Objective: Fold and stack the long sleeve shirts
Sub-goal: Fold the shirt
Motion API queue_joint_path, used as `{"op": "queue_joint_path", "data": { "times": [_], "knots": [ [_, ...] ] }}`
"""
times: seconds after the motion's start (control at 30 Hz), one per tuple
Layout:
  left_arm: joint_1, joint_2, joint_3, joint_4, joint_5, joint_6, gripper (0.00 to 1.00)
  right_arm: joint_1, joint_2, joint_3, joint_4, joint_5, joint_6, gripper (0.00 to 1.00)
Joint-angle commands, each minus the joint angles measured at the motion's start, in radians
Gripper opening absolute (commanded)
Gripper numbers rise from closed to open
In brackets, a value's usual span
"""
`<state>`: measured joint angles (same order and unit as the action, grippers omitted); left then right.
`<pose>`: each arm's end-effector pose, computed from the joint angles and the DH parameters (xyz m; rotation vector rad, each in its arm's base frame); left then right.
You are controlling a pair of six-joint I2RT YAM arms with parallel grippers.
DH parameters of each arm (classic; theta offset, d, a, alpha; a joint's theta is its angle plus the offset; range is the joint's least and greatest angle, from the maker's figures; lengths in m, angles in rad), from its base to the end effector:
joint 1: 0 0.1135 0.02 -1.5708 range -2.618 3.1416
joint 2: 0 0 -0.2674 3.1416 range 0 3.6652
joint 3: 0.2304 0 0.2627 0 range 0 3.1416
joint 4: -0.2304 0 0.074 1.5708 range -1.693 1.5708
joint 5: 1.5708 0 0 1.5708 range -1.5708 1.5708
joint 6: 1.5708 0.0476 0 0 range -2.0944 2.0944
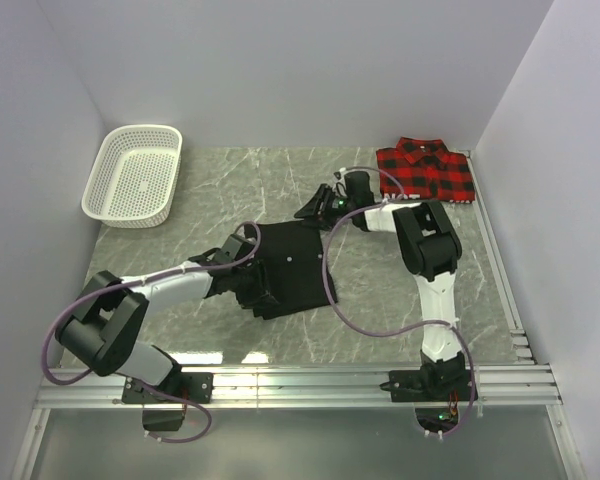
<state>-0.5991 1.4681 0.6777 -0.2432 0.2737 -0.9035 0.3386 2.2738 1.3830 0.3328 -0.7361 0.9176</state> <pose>0.2211 -0.1665 0.1370 -0.3218 2.8032 -0.8135 0.4544 0.1939 0.0985 0.1855 2.3488 1.4698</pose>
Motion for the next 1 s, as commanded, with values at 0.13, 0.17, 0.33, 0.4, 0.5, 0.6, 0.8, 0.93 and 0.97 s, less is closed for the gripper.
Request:
{"op": "queue_joint_path", "data": {
  "times": [0.13, 0.17, 0.33, 0.4, 0.5, 0.6, 0.8, 0.93, 0.97],
  "knots": [
    [-0.004, -0.077, 0.062, -0.109, -0.142, 0.006, 0.63, -0.033, -0.256, -0.073, -0.279, 0.13, -0.25, 0.52],
    [-0.002, -0.097, 0.081, -0.12, -0.162, 0.003, 0.7, -0.033, -0.281, -0.108, -0.306, 0.165, -0.288, 0.52],
    [0.024, -0.143, 0.134, -0.177, -0.271, -0.015, 0.76, -0.033, -0.411, -0.231, -0.455, 0.225, -0.364, 0.52],
    [0.056, -0.15, 0.144, -0.174, -0.3, -0.02, 0.75, -0.027, -0.439, -0.265, -0.472, 0.213, -0.384, 0.52],
    [0.116, -0.117, 0.154, -0.156, -0.306, -0.017, 0.71, -0.003, -0.474, -0.308, -0.529, 0.208, -0.407, 0.52],
    [0.163, -0.045, 0.178, -0.134, -0.289, 0.0, 0.66, 0.028, -0.493, -0.351, -0.538, 0.205, -0.405, 0.51],
    [0.186, 0.135, 0.258, -0.103, -0.283, 0.031, 0.63, 0.125, -0.479, -0.384, -0.546, 0.185, -0.387, 0.51],
    [0.202, 0.271, 0.356, -0.11, -0.269, 0.07, 0.58, 0.197, -0.467, -0.406, -0.528, 0.169, -0.355, 0.47],
    [0.209, 0.296, 0.377, -0.111, -0.271, 0.096, 0.58, 0.214, -0.464, -0.406, -0.52, 0.155, -0.346, 0.47]
  ]
}}
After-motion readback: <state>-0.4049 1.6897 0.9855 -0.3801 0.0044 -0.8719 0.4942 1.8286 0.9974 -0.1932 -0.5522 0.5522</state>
